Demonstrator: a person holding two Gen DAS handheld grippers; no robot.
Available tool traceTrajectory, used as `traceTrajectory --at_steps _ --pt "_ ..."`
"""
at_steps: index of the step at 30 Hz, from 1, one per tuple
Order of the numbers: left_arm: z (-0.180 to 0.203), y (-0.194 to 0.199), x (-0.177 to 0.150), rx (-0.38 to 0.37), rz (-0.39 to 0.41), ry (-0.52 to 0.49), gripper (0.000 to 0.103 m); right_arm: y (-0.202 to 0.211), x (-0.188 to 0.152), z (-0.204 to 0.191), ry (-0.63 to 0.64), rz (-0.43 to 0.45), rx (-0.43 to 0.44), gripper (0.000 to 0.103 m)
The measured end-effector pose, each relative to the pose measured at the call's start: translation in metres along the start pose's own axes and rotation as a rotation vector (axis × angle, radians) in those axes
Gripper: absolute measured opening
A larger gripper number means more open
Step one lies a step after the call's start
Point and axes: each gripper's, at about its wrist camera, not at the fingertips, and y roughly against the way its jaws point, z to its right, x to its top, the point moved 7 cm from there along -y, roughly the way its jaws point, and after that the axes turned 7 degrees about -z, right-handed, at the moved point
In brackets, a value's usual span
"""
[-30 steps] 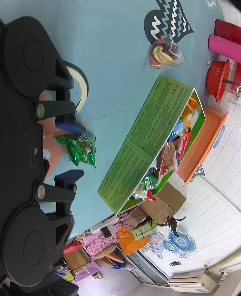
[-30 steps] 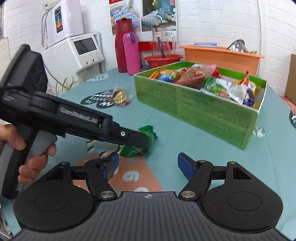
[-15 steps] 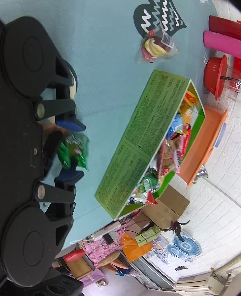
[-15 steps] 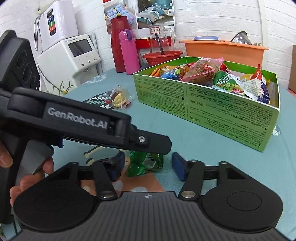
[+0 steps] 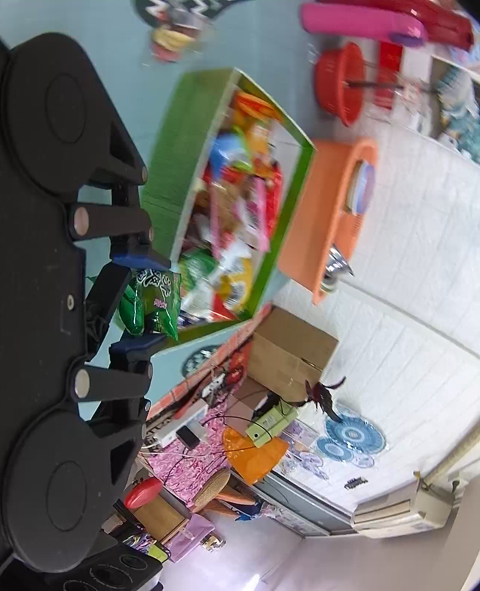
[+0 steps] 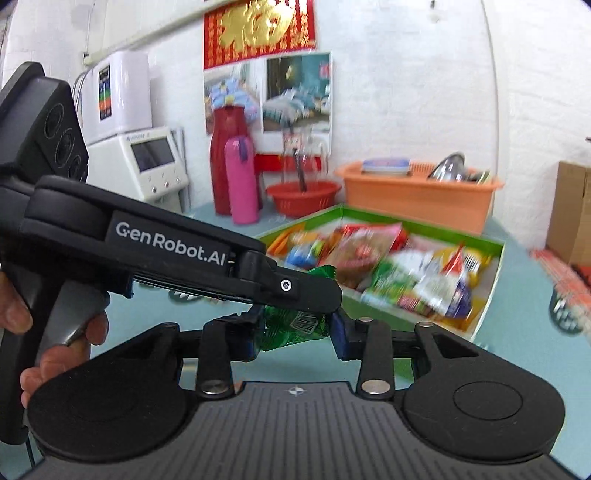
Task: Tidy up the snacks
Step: 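Carry the green wrapper into the green box and release it, then grasp the clear bag of banana candy with the left gripper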
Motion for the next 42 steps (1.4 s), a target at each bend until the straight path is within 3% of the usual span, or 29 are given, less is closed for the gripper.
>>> traceTrajectory --at_steps 8,17,19,21,22,24,26,33,38,42 --pt "0.019 -0.038 0.049 -0.039 0.046 -0.080 0.083 -0.009 0.040 0.045 -0.001 0.095 -0.069 0.064" --pt "0.004 -0.094 0.073 -0.031 0.007 -0.079 0.084 -0.044 0.046 0.087 -0.035 0.090 -0.086 0.064" --pt "0.000 -0.105 0.075 -0.013 -0.014 -0.091 0.089 -0.053 0.044 0.093 -0.045 0.086 -0.082 0.065" --pt "-0.006 -0.115 0.072 0.012 -0.046 -0.104 0.103 -0.064 0.041 0.099 -0.046 0.075 -0.103 0.076" --pt "-0.009 -0.116 0.069 0.031 -0.055 -0.096 0.103 -0.068 0.038 0.101 -0.044 0.068 -0.129 0.099" --pt "-0.013 -0.111 0.065 0.022 -0.048 -0.076 0.103 -0.070 0.034 0.104 -0.042 0.064 -0.170 0.103" --pt "-0.012 -0.100 0.062 -0.009 -0.041 -0.066 0.103 -0.065 0.032 0.101 -0.038 0.065 -0.145 0.103" --pt "-0.012 -0.032 0.053 0.008 0.059 -0.057 0.103 -0.025 0.036 0.076 -0.024 0.097 -0.128 0.103" --pt "-0.055 0.027 0.039 0.126 0.124 0.011 0.103 -0.001 0.034 0.053 -0.034 0.066 -0.109 0.103" --pt "-0.122 0.058 0.026 0.311 0.144 0.130 0.103 0.007 0.028 0.035 -0.064 0.050 -0.038 0.103"
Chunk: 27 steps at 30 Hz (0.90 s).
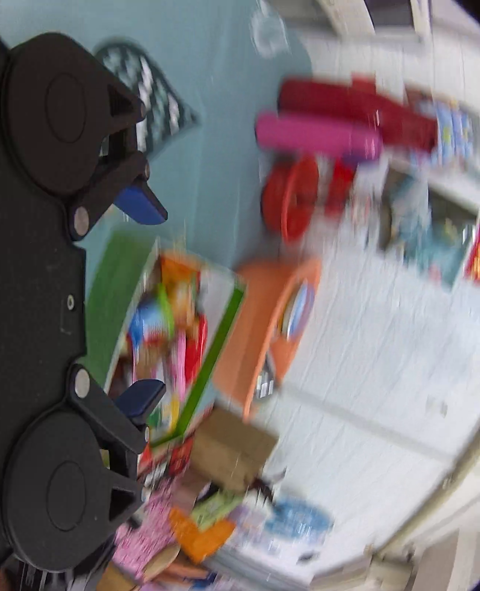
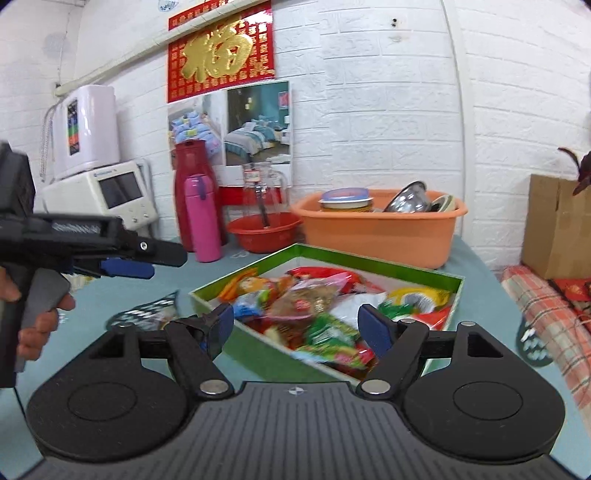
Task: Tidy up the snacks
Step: 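Grasp the clear bag of banana candy with the left gripper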
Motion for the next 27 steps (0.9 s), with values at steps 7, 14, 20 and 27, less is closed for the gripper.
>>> traceTrajectory --at_steps 7,14,20,27 --pt "-0.070 -0.029 -0.014 0.076 -0.074 0.155 0.103 -0.009 -0.020 -0.035 0.021 -0.067 0.064 0.103" --pt "-0.058 -0.061 -0.022 0.055 -0.134 0.081 0.079 -0.014 -0.033 -0.045 0.029 -0.119 0.068 0.103" --pt "-0.046 -0.046 -0.051 -0.093 -0.214 0.150 0.074 -0.013 -0.054 -0.058 0.057 -0.171 0.109 0.103" --pt "0.013 -0.005 -0.119 -0.343 -0.329 0.133 0.083 -0.013 -0.085 -0.080 0.076 -0.254 0.215 0.103"
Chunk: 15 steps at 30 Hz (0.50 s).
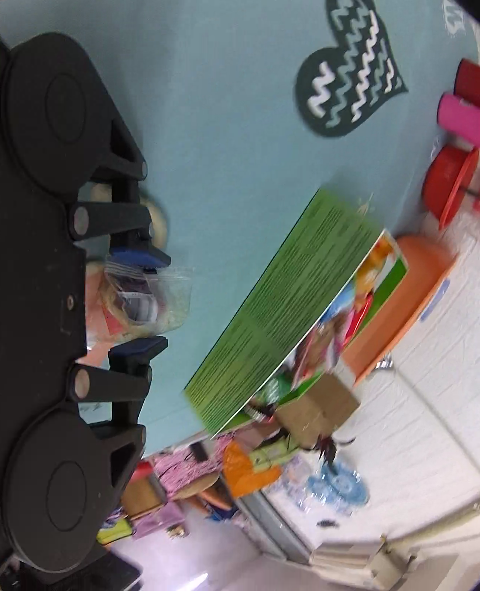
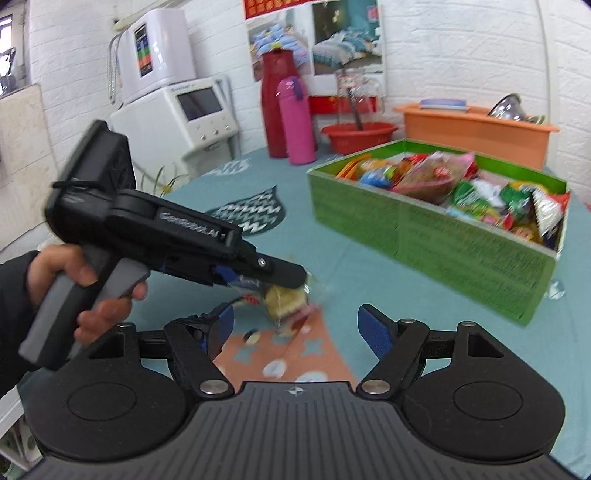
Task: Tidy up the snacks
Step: 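Grasp the clear bag of banana candy with the left gripper, then carry the clear candy bag into the green box and release it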
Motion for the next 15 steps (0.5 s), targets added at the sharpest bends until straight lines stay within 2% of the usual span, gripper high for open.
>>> traceTrajectory --at_steps 3,6,11,15 --pt "0.005 0.008 -0.008 -0.017 0.015 0.004 0.085 -0.007 -0.011 -0.005 -0.006 -0.036 0.007 0.103" --pt "0.009 0.014 -0.009 -0.016 0.030 -0.003 0.093 -0.010 -0.015 -0.006 -0.023 -0.049 0.022 0.103" --pt "0.018 0.012 -0.009 -0.021 0.026 -0.025 0.096 -0.017 -0.012 -0.013 -0.020 -0.045 0.024 0.103" --pt "0.017 0.005 -0.008 0.026 0.016 -0.041 0.092 -0.028 -0.009 -0.018 0.017 -0.050 -0.018 0.103"
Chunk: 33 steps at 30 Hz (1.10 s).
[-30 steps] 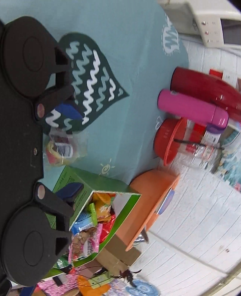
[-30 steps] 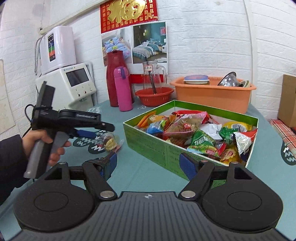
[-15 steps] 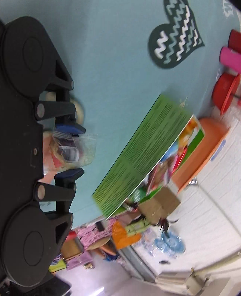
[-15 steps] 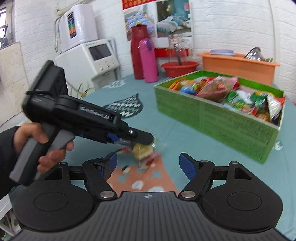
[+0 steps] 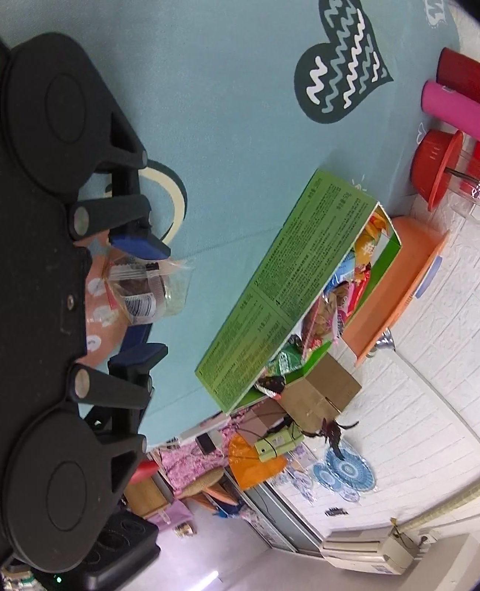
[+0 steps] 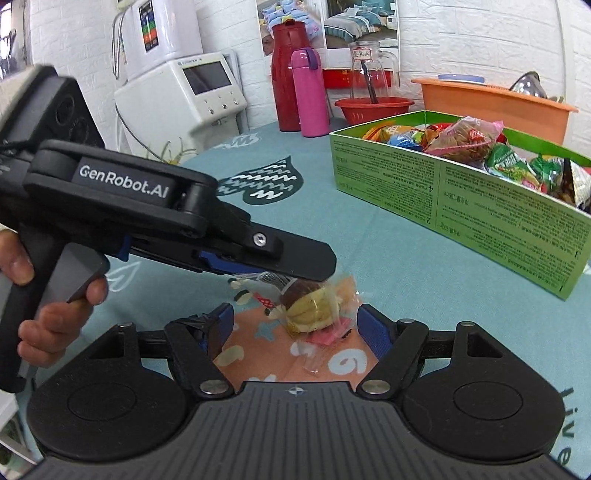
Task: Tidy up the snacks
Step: 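Carry the clear candy bag into the green box and release it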
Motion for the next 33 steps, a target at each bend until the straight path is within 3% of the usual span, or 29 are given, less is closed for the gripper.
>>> traceTrajectory --at_steps 1,2,7,15,21,33 --pt "-0.001 -0.003 -0.001 0.014 -0.010 -0.001 0.088 -0.003 0.001 -0.001 0.016 0.000 -0.018 0.103" --pt "-0.001 -0.006 -0.002 0.019 -0.018 -0.006 0.084 -0.006 0.002 -0.002 0.033 0.003 -0.044 0.092" --pt "0.012 -0.006 -0.001 0.016 0.005 -0.031 0.081 -0.002 0.003 0.001 0.062 0.021 -0.100 0.074" --pt "0.069 0.003 0.037 -0.036 0.098 -0.165 0.081 0.041 0.031 0.023 0.060 0.180 -0.174 0.074" --pt "0.107 -0.014 0.074 -0.051 0.135 -0.253 0.081 0.063 0.060 0.058 0.038 0.284 -0.232 0.074" --pt "0.124 -0.077 0.143 -0.046 0.131 -0.319 0.084 0.051 0.096 0.135 -0.018 0.374 -0.280 0.073"
